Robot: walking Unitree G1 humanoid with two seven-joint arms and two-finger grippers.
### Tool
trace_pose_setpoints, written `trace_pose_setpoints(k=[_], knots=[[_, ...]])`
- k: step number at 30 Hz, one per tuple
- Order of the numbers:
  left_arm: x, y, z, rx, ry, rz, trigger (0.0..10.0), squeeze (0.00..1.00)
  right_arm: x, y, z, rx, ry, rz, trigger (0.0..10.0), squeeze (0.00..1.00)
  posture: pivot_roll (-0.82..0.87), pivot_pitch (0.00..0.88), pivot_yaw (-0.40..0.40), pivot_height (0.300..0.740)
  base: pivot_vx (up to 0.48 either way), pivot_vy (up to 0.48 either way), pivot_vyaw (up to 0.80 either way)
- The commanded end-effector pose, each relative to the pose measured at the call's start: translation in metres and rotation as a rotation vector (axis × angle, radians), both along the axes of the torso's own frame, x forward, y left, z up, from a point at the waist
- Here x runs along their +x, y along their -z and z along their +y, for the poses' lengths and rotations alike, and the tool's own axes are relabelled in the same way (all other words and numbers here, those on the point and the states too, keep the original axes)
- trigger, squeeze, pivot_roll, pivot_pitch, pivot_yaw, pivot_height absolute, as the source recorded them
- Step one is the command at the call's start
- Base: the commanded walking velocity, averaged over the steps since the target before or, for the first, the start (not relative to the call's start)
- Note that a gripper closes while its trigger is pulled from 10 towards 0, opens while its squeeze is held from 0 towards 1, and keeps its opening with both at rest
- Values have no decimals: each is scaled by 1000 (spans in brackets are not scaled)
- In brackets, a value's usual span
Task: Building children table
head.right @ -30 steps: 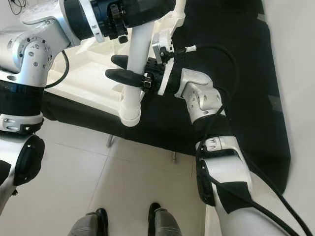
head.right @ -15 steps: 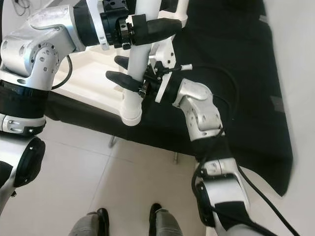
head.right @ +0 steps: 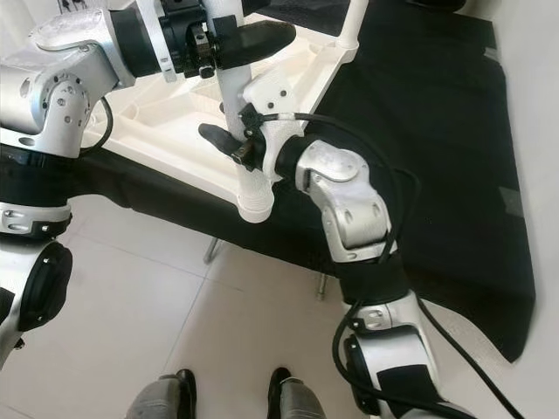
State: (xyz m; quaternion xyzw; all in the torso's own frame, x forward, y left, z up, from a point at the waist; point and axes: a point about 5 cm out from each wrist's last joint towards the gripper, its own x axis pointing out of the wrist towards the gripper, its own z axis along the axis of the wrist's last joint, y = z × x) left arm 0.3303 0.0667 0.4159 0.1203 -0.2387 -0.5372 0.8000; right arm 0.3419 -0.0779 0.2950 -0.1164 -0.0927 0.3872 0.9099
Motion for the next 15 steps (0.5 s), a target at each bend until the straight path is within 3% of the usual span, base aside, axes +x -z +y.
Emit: trace_pose_setpoints(k=[1, 5, 7, 8, 10, 15], knots=[[-5, -1, -10, 25, 31, -29, 10000, 0, 4, 30, 6, -44, 17, 133, 0, 0, 30, 255, -37, 740, 0, 0, 0], [-4, -2, -8, 21, 18, -40, 10000, 0, 5, 21, 6, 33, 57, 79, 0, 0, 26, 247, -37, 740, 0, 0, 0], [-6, -10, -5, -30, 13, -66, 10000, 0, 7, 0, 1, 201, 98, -4, 0, 0, 21, 235, -35, 740, 0, 0, 0], [-6, -10, -5, -30, 13, -66, 10000, 0, 7, 0, 1, 201, 98, -4, 0, 0, 21, 235, -35, 740, 0, 0, 0], [-9, -21, -1, -93, 3, -92, 10000, 0, 10, -16, -9, 352, 137, -45, 0, 0, 19, 230, -35, 740, 0, 0, 0], [-15, -37, 9, -172, -24, -145, 10000, 0, 13, -29, -22, 458, 182, -74, 0, 0, 18, 208, -36, 740, 0, 0, 0]])
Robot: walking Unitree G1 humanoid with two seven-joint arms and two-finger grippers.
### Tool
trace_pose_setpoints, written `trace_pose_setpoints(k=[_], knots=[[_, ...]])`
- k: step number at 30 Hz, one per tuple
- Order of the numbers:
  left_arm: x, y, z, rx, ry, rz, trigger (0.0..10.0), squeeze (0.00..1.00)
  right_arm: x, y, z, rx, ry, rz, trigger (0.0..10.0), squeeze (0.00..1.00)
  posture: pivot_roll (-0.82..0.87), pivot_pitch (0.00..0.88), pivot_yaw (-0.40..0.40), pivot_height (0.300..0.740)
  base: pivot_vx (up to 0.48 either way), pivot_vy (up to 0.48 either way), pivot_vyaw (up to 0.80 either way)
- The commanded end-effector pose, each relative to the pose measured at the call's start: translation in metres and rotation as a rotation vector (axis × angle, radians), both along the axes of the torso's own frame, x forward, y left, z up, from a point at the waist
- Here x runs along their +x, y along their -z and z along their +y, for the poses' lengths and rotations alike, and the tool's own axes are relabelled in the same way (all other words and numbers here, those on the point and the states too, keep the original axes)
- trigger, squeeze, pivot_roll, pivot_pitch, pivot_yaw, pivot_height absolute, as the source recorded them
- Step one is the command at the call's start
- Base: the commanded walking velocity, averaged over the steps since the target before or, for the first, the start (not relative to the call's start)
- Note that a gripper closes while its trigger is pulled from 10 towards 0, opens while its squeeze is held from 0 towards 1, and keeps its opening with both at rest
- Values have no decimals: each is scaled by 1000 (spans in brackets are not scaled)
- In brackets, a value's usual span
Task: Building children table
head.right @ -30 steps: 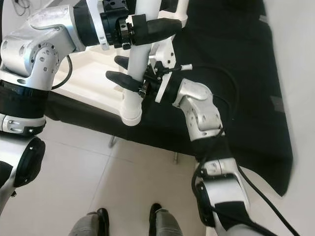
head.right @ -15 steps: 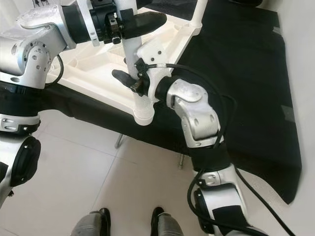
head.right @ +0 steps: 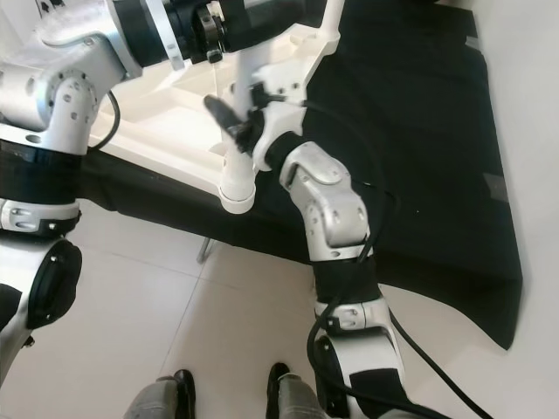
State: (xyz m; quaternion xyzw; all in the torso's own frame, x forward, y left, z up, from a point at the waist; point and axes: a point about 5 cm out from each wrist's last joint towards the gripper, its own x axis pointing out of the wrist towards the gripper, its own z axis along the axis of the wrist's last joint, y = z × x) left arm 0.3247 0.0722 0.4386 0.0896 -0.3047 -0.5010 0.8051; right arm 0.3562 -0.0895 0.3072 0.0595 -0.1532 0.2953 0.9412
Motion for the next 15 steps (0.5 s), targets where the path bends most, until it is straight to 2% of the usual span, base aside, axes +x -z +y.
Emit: trace_pose_setpoints(k=[1, 4, 8, 12, 15], knots=[[-9, -14, 4, -32, 6, -67, 10000, 0, -2, -16, -10, 58, 52, -80, 0, 0, 18, 208, -36, 740, 0, 0, 0], [-14, -24, 12, -75, -20, -103, 10000, 0, 0, -21, -17, 108, 80, -93, 0, 0, 18, 196, -37, 740, 0, 0, 0], [-18, -28, 23, -101, -71, -140, 10000, 0, 1, -27, -24, 148, 112, -126, 0, 0, 18, 178, -38, 740, 0, 0, 0], [-20, -20, 30, -115, -95, -132, 10000, 0, -1, -38, -38, 195, 139, -183, 0, 0, 14, 160, -37, 740, 0, 0, 0], [-21, -6, 35, -126, -112, -95, 10000, 0, -7, -41, -45, 173, 111, -213, 0, 0, 11, 141, -38, 740, 0, 0, 0]])
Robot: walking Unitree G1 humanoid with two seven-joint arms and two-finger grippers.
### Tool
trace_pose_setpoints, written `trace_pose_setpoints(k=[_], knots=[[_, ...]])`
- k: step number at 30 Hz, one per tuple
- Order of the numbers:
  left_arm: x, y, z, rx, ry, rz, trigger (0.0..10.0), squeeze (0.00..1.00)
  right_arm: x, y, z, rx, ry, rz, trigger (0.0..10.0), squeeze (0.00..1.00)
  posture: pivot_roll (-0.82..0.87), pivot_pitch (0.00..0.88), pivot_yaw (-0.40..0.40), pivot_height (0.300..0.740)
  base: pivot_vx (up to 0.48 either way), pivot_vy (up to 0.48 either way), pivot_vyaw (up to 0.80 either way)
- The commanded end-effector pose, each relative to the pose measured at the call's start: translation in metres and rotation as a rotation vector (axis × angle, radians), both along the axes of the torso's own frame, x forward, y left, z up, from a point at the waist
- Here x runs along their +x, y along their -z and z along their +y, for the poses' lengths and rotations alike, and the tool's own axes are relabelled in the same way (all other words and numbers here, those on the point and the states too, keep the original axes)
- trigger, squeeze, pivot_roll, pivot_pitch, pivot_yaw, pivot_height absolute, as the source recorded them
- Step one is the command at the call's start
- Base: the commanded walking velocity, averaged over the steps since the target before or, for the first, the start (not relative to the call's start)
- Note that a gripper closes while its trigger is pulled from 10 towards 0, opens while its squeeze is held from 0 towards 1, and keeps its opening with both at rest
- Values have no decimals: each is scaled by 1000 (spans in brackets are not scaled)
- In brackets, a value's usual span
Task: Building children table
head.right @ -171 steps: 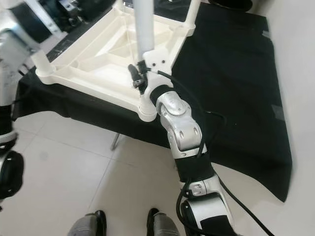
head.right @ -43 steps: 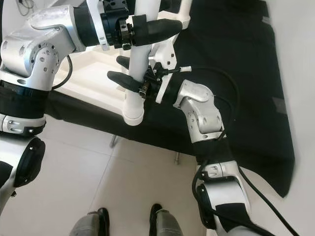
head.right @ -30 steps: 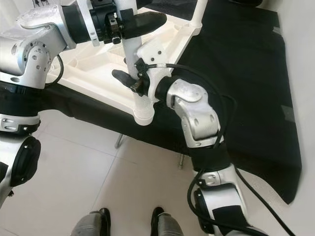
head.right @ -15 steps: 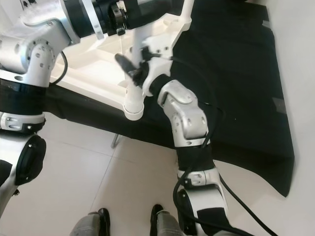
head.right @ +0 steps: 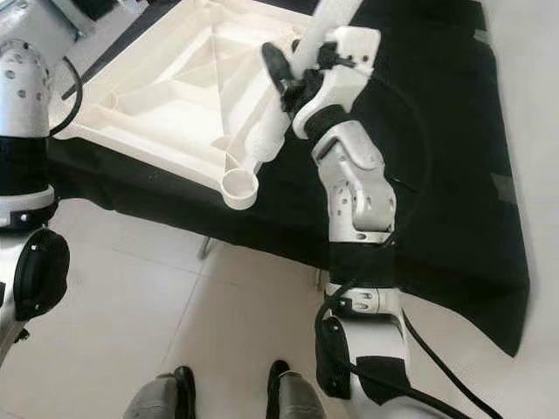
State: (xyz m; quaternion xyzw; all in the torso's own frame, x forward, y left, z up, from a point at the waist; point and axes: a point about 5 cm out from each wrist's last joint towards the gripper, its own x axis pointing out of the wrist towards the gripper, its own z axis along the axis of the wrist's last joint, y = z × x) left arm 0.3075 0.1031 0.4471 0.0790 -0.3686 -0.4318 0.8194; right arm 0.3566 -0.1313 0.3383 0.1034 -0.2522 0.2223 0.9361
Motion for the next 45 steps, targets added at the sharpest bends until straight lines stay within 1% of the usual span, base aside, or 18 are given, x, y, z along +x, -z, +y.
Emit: trace_pose_setpoints(k=[1, 2, 3, 4, 5, 9, 12, 16, 19, 20, 21, 22, 23, 24, 25, 29, 35, 45], knots=[[-4, 8, 6, -5, -7, 17, 10000, 0, -9, -10, -5, -14, -30, -68, 0, 0, 11, 140, -37, 740, 0, 0, 0], [-4, 8, 6, -5, -7, 17, 10000, 0, -9, -10, -5, -14, -30, -68, 0, 0, 11, 140, -37, 740, 0, 0, 0], [-5, 17, 7, -8, -17, 39, 10000, 0, -15, -7, -4, -60, -69, -79, 1569, 0, 10, 132, -38, 740, 0, 0, 0], [-4, 33, 12, -28, -50, 79, 10000, 0, -24, 2, -2, -134, -99, -71, 7294, 0, 9, 122, -38, 740, 0, 0, 0], [-3, 43, 15, -34, -80, 106, 10000, 0, -28, 8, -1, -147, -109, -52, 10000, 0, 8, 115, -38, 740, 0, 0, 0], [0, 71, 20, -24, -150, 176, 10000, 0, -34, 25, 2, -176, -134, -3, 10000, 0, 16, 103, -44, 740, 0, 0, 0], [-1, 81, 20, -24, -181, 199, 10000, 0, -37, 31, 3, -188, -137, 15, 10000, 0, 16, 103, -44, 740, 0, 0, 0], [-10, 126, 22, -38, -247, 340, 10000, 0, -44, 59, 6, -213, -126, 110, 10000, 0, 32, 65, -52, 740, 0, 0, 0], [-13, 140, 23, -44, -264, 393, 10000, 0, -46, 68, 6, -230, -115, 145, 10000, 0, 33, 58, -52, 740, 0, 0, 0], [-18, 156, 25, -53, -282, 452, 10000, 0, -47, 79, 6, -243, -101, 184, 10000, 0, 33, 56, -52, 740, 0, 0, 0], [-18, 156, 25, -53, -282, 452, 10000, 0, -47, 79, 6, -243, -101, 184, 10000, 0, 33, 56, -52, 740, 0, 0, 0], [-29, 192, 29, -67, -314, 577, 10000, 0, -51, 98, 7, -246, -89, 268, 10000, 0, 37, 41, -53, 740, 0, 0, -800], [-29, 192, 29, -67, -314, 577, 10000, 0, -51, 98, 7, -246, -89, 268, 10000, 0, 37, 41, -53, 740, 0, 0, -800], [-35, 207, 31, -81, -320, 625, 10000, 0, -55, 105, 9, -237, -106, 299, 10000, 0, 39, 36, -54, 740, 0, 0, -800], [-35, 207, 31, -81, -320, 625, 10000, 0, -55, 105, 9, -237, -106, 299, 10000, 0, 39, 36, -54, 740, 0, 0, -800], [-48, 240, 41, -123, -377, 734, 10000, 0, -64, 115, 17, -267, -122, 305, 10000, 0, 34, 27, -56, 740, 480, 0, -600], [-53, 247, 39, -166, -399, 765, 10000, 0, -65, 120, 20, -292, -139, 310, 10000, 0, 24, 24, -55, 740, 304, 0, -206], [-62, 261, 26, -90, -461, 758, 10000, 0, -72, 122, 23, -368, -198, 291, 10000, 0, 13, 25, -59, 740, 0, 0, 0]])
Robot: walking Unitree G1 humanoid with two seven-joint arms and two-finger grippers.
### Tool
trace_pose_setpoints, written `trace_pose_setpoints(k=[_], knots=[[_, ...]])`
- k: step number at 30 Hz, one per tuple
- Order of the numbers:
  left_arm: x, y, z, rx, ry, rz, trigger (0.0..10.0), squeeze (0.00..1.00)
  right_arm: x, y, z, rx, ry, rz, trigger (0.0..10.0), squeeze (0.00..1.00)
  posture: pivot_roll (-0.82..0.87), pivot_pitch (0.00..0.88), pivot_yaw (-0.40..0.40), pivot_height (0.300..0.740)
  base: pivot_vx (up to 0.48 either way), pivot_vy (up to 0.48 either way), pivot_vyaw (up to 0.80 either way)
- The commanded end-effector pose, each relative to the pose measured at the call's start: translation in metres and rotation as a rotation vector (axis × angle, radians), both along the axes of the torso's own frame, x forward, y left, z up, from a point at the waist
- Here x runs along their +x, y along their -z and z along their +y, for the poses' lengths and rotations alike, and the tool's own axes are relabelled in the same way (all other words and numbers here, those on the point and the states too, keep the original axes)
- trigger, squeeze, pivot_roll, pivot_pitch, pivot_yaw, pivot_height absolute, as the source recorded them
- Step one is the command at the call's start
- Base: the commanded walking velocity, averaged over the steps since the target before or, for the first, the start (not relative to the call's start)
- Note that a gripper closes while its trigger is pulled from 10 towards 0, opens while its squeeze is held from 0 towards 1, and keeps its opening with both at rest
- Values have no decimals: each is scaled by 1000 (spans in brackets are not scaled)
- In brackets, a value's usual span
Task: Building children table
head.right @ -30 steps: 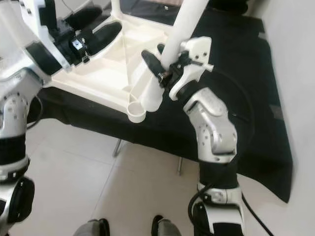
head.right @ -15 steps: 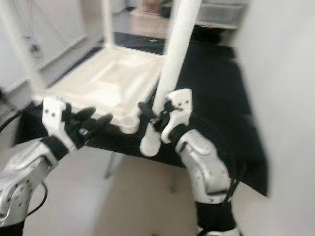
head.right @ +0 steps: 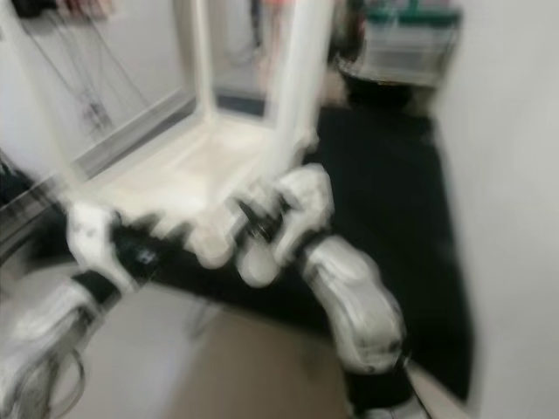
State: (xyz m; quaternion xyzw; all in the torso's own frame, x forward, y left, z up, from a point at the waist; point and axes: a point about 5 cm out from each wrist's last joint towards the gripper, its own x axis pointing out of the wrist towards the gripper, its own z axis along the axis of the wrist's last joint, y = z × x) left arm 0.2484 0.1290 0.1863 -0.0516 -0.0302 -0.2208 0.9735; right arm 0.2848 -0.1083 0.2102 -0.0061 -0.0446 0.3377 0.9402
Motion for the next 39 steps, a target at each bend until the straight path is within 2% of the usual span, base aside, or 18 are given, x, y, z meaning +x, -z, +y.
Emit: trace_pose_setpoints(k=[1, 11, 22, 29, 39], knots=[[-3, 0, 0, 20, -3, -11, 10000, 0, 0, -7, 0, -4, 0, -31, 10000, 0, 13, 25, -59, 740, 0, 0, 0], [-1, 4, 5, 78, -63, 2, 10000, 0, 1, -4, 4, -30, -19, -35, 10000, 0, 19, 21, -51, 740, 0, 0, 0], [1, -3, 5, 88, -67, -27, 10000, 0, 2, -3, 8, -30, -24, -29, 10000, 0, 23, 27, -46, 740, 0, 480, 0], [6, -10, 4, 85, -76, -60, 10000, 0, 4, -2, 7, -32, 12, -31, 10000, 0, 18, 29, -43, 740, 0, 480, 0], [8, -10, -2, 90, -46, -67, 10000, 0, 10, 2, 3, -29, 98, -17, 10000, 0, 15, 31, -37, 740, 0, 0, 0]])
